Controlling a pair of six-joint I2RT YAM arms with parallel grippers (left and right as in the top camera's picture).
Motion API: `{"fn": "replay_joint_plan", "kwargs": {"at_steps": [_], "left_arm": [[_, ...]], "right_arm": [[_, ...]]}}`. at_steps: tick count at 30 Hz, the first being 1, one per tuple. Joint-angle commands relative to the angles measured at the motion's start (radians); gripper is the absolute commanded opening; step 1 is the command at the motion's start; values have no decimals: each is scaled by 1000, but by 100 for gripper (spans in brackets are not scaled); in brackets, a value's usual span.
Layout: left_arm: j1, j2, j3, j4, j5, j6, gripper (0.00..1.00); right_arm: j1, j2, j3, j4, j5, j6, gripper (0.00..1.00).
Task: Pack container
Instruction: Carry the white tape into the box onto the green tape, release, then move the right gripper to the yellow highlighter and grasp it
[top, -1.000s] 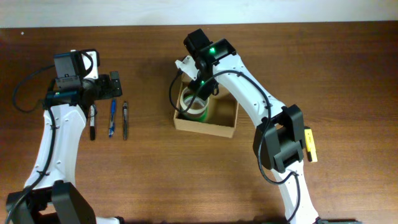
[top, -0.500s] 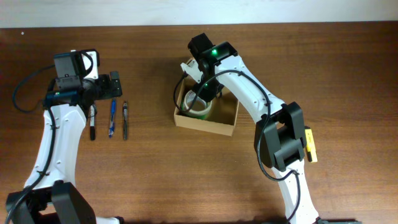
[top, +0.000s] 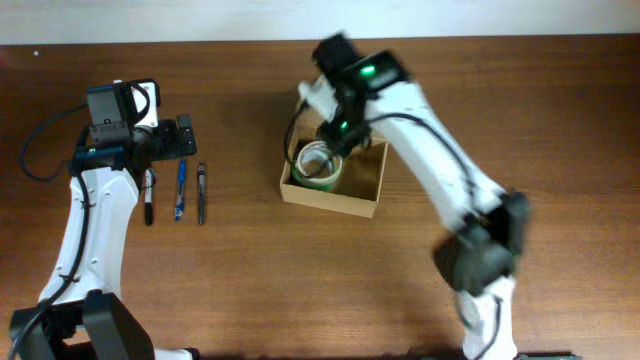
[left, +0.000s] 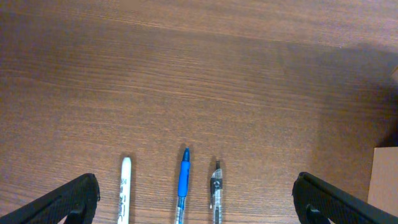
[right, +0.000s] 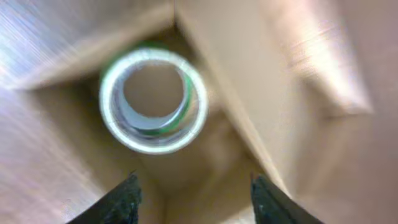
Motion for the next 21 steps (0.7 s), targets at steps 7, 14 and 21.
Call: {"fn": "replay_joint_plan", "kwargs": {"at_steps": [7,14,21], "left_arm": [[5,3,14,1,10,16,99],[5,3,13,1,11,16,99],[5,3,14,1,10,16,99]], "right_arm": [[-238,-526,-6,2,135,134,65],[-591,-598,-282,-3,81,255,65],[-807,-589,-676,66,-114,227,61]]}}
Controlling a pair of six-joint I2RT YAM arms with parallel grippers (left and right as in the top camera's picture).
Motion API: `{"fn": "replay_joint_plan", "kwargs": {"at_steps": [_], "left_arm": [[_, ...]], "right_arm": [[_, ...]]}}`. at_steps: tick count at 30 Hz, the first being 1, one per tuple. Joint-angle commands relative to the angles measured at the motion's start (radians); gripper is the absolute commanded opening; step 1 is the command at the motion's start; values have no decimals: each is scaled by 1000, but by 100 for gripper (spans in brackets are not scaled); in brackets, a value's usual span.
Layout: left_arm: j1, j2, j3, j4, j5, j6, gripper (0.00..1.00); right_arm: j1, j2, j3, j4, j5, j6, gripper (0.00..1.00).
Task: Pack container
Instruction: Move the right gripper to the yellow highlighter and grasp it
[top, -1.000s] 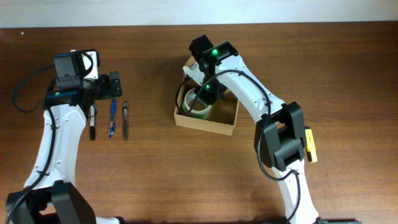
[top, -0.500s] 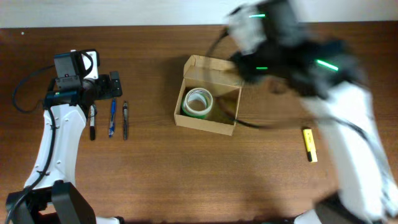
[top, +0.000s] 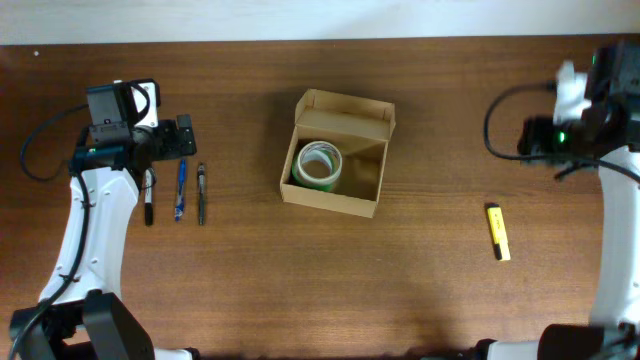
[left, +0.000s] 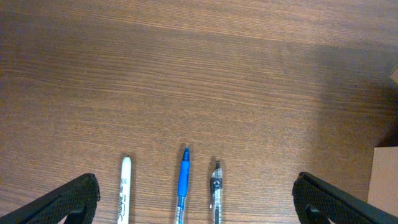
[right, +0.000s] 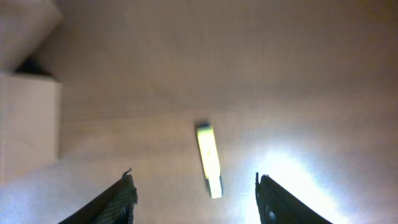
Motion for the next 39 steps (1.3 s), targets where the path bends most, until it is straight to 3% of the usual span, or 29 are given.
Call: {"fn": "replay_joint_plan", "kwargs": {"at_steps": [1,6,12,17,28,33,39], "left_arm": [[5,3,13,1,10,16,99],[5,3,14,1,10,16,99],[5,3,14,1,10,16,99],[5,3,13,1,10,16,99],[5,3,13,1,10,16,99],[5,3,14,1,11,16,99],[5,3,13,1,10,16,99]], "right_arm": [[-60,-13,-179,50,-90,1,61],[-97,-5,-417,186,-81,-13,65],[-96,42,-579,340,-40,-98,65],[-97,108,-605,409,83,-116,65],[-95,256,-605,449,62,-164,63],[-95,293,-605,467,45,-156,54],[-95,294,-605,472,40,-143,18]]}}
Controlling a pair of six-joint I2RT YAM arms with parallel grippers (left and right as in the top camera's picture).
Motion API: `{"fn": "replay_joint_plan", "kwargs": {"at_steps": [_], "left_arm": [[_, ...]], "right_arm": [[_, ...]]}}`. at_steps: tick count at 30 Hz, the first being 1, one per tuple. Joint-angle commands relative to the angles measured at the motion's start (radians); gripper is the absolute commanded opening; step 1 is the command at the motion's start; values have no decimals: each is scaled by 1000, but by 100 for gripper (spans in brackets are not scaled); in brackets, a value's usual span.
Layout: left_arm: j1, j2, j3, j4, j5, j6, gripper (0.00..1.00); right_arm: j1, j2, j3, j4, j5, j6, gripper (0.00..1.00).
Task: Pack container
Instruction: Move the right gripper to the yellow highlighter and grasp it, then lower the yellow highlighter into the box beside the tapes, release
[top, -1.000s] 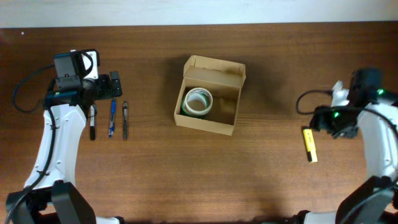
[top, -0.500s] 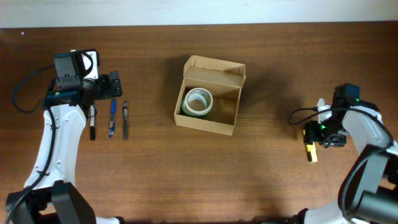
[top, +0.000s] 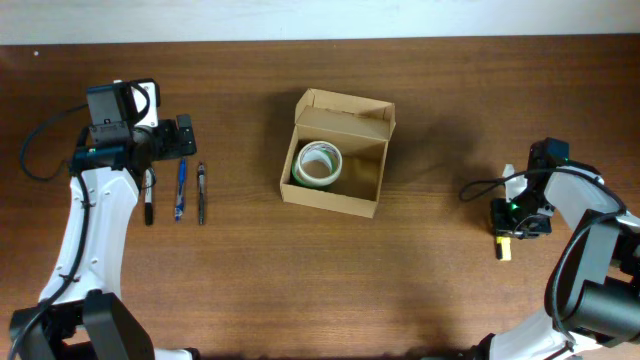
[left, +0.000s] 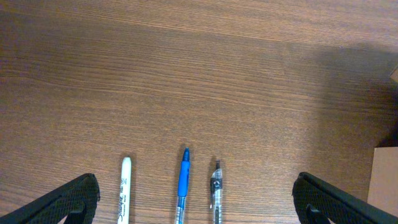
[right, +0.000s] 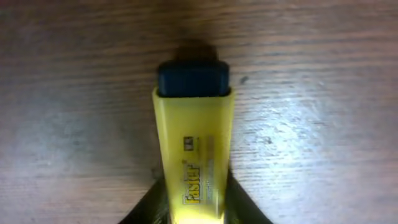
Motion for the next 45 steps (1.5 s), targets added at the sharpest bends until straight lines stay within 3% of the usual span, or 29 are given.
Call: {"fn": "replay_joint_plan", "kwargs": {"at_steps": [1,4,9,17,23,29,33,45], "left_arm": [[5,3,13,2,10,16,99],[5,3,14,2,10,16,99],[5,3,14,2,10,16,99],[5,3,14,2,11,16,99],[5,3,13,2,10,16,99],[5,3,14,2,11,16,99],[5,3,13,2,10,16,99],[5,3,13,2,10,16,99]], "right_arm": [[-4,36,-6,13,-19,22,15],[-2,35,10,10,-72,21,4],[43,35,151,-95,-161,21,4],[245,35,702,-454,-263,113,4],[556,35,1086,-570,-206,30,4],[813,55,1095,-562,-61,-244,4],[900,125,1093,-562,-55,-379,4],[944,352,1093,-573,23,-451,4]]}}
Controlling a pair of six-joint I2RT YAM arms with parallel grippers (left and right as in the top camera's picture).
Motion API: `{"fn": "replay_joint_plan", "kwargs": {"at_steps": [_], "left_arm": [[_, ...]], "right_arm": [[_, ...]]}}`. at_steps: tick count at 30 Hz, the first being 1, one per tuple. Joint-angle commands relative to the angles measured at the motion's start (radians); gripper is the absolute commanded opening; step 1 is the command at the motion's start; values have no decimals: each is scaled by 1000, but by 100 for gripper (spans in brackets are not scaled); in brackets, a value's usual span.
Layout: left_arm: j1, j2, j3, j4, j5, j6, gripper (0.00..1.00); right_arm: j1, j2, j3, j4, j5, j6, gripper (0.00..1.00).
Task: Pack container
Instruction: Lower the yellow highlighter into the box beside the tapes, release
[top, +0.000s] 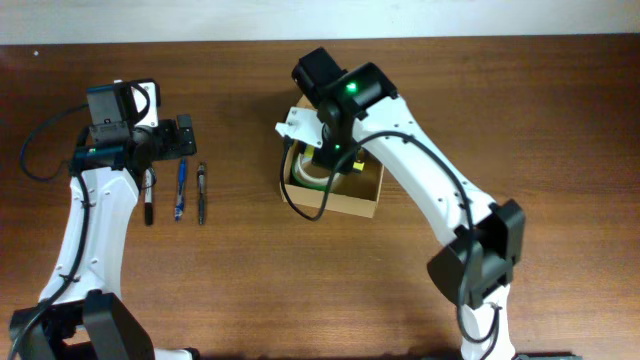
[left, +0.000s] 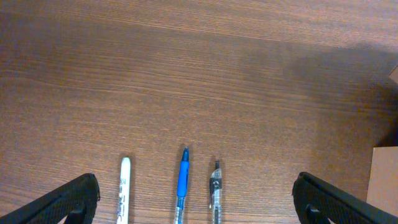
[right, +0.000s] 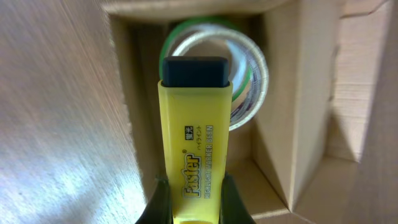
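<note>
The open cardboard box stands mid-table with a green tape roll in its left half. My right gripper hangs over that half, shut on a yellow highlighter with a black cap. In the right wrist view the cap points at the tape roll between the box walls. At the far left, my left gripper stays open above three pens: a white marker, a blue pen and a clear pen.
In the overhead view the pens lie side by side left of the box, below the left gripper. The right arm reaches across the table's right half to the box. The box's back flap stands up.
My right gripper was down at the far right with its fingers on either side of the highlighter lying on the table. It now holds the highlighter over the box. The left arm has not moved.
My right gripper was open over the box with the tape roll in it. Then it was open above the highlighter at the table's right. Then its fingers flanked the highlighter on the table, and now it holds it above the box. The left gripper stayed open over the pens.
</note>
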Motion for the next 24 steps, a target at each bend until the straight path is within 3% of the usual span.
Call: {"fn": "replay_joint_plan", "kwargs": {"at_steps": [1,24], "left_arm": [[5,3,13,1,7,16,99],[5,3,14,1,7,15,99]], "right_arm": [[3,52,-3,-5,23,-30,4],[24,161,-50,-12,-129,-21,4]]}}
